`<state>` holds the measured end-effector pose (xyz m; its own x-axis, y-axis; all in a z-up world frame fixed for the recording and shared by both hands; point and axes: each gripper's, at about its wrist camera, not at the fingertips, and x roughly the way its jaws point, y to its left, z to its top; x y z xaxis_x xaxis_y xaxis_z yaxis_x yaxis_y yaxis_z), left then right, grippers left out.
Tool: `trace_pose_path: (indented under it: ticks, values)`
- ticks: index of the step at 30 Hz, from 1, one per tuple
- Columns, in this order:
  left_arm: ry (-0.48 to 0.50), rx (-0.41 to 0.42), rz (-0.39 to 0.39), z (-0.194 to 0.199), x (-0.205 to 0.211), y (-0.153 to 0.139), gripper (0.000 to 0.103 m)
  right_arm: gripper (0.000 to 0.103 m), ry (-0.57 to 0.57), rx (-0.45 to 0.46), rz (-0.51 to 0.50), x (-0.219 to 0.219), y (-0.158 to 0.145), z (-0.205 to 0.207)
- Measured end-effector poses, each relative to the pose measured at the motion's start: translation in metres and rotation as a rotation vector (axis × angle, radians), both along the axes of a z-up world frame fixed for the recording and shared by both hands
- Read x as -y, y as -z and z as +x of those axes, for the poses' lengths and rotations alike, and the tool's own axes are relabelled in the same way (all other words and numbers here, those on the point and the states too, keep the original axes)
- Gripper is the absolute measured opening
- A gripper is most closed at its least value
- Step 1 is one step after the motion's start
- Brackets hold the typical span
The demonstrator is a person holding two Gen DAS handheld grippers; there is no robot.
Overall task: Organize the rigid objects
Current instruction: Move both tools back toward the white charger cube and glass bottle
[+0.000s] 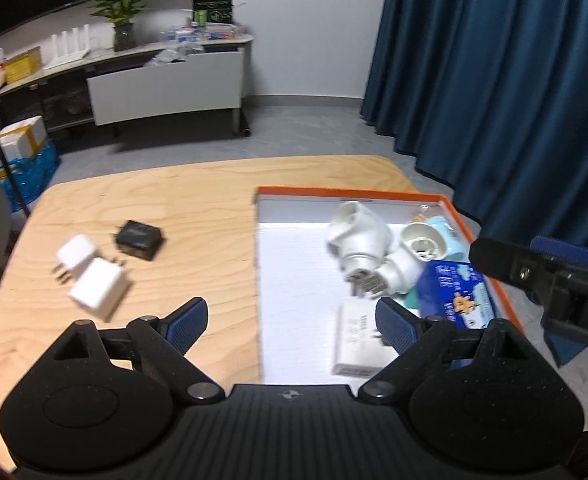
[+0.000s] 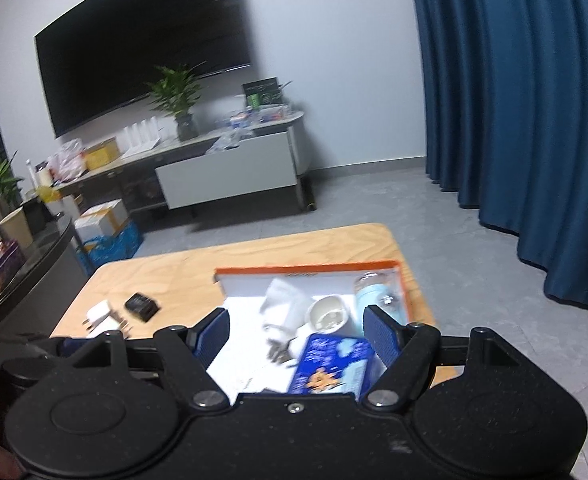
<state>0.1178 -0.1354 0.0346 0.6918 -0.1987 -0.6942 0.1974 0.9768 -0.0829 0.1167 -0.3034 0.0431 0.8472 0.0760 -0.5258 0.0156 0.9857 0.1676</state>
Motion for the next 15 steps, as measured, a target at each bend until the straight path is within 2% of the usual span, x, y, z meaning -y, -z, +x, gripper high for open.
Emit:
trace_pose_path:
  ticks: [15]
  values:
    - [-0.107,-0.004,-0.014,-0.021,-0.060,0.002,0.093,0.088,-0.130,-0.046,-0.023,-0.060,0.011,0.002]
